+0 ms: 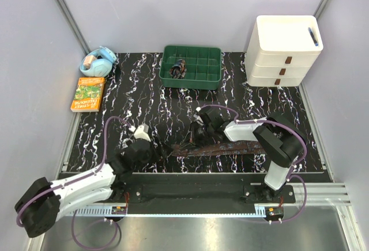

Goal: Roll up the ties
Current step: Roll the tie at the center of the board.

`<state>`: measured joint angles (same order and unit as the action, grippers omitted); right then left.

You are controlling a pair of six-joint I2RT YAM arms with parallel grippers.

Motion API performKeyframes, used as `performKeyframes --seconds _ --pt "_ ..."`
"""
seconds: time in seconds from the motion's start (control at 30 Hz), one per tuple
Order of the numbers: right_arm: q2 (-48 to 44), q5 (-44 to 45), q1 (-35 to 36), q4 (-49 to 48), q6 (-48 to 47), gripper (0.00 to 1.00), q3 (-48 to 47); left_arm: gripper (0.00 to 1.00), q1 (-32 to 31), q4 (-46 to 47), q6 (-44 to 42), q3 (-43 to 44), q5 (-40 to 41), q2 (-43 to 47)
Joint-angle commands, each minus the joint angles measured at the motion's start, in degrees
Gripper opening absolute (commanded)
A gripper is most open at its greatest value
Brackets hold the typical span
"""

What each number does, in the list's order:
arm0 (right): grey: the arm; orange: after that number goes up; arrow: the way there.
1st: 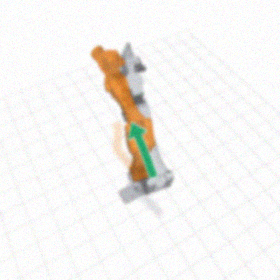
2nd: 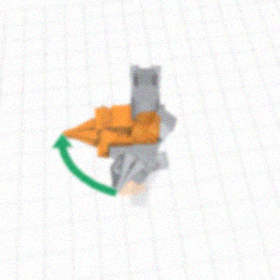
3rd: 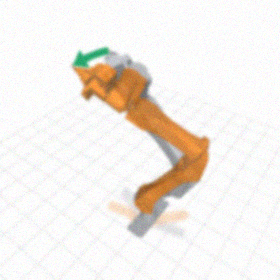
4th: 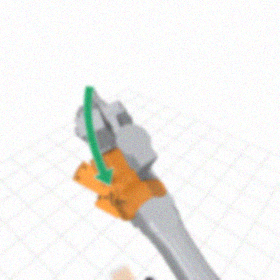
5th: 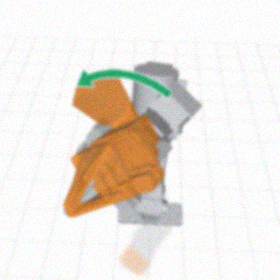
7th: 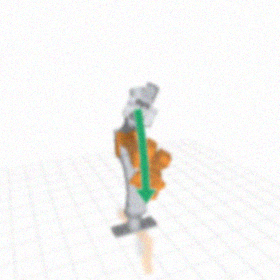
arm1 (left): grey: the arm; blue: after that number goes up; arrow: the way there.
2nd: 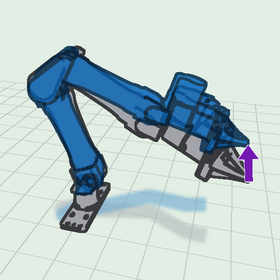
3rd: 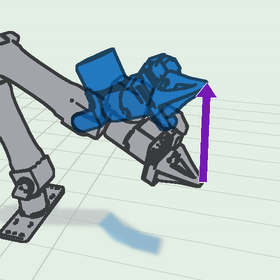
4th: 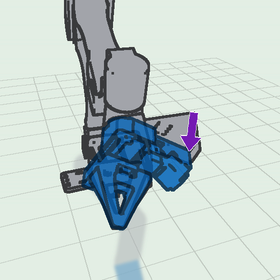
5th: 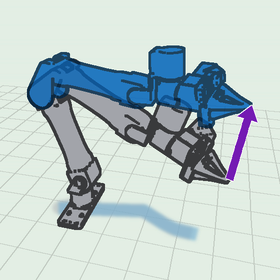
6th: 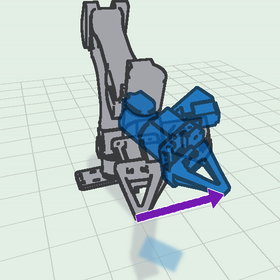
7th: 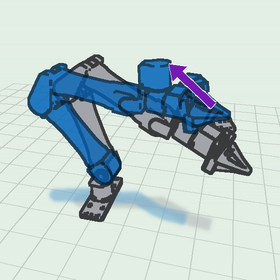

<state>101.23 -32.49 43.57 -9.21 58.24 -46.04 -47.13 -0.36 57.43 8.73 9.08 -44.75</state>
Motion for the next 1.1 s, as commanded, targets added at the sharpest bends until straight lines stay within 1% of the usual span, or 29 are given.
performKeyframes --seconds 0.0,0.07,0.2,0.27,0.57,0.67,0.9,0.97,1.0,1.03,1.07 --pt "-0.4 0.9 0.5 -1.5 -1.5 0.01 0.6 0.73 1.1 11.0 2.5 -0.9 -1.4 -4.2" --pt "-0.3 1.0 0.5 -1.4 -1.8 0.00 0.7 0.69 1.4 13.7 2.7 -0.9 -2.3 -6.6" --pt "0.5 0.8 0.5 -2.4 -2.0 0.00 1.4 0.66 1.8 17.0 2.7 -0.8 -4.2 -10.6" --pt "0.7 0.8 0.5 -2.9 -2.1 0.00 1.7 0.63 1.8 18.5 3.0 -1.0 -4.9 -12.5" --pt "1.5 0.8 0.5 -3.8 -2.7 0.00 2.3 0.57 1.9 23.0 3.7 -1.3 -6.8 -18.9" --pt "2.5 0.5 0.5 -4.7 -2.4 0.00 2.4 0.52 1.9 24.7 3.7 -1.1 -7.7 -21.7" --pt "4.1 0.1 0.5 -6.5 -2.3 0.00 2.9 0.41 1.9 27.4 4.6 -0.9 -8.1 -26.9" --pt "4.7 0.1 0.5 -6.9 -2.4 0.00 3.1 0.36 1.9 28.0 4.6 -0.9 -8.4 -28.3" --pt "4.8 0.1 0.5 -7.0 -2.3 0.00 3.1 0.33 1.9 28.7 4.6 -1.0 -8.6 -28.7" --pt "4.9 0.1 0.5 -7.1 -2.3 0.00 3.1 0.25 1.9 29.0 4.4 -0.8 -8.7 -29.5" --pt "5.0 0.1 0.5 -7.2 -2.3 0.00 3.1 0.21 1.9 29.1 4.2 -0.6 -8.7 -29.8"
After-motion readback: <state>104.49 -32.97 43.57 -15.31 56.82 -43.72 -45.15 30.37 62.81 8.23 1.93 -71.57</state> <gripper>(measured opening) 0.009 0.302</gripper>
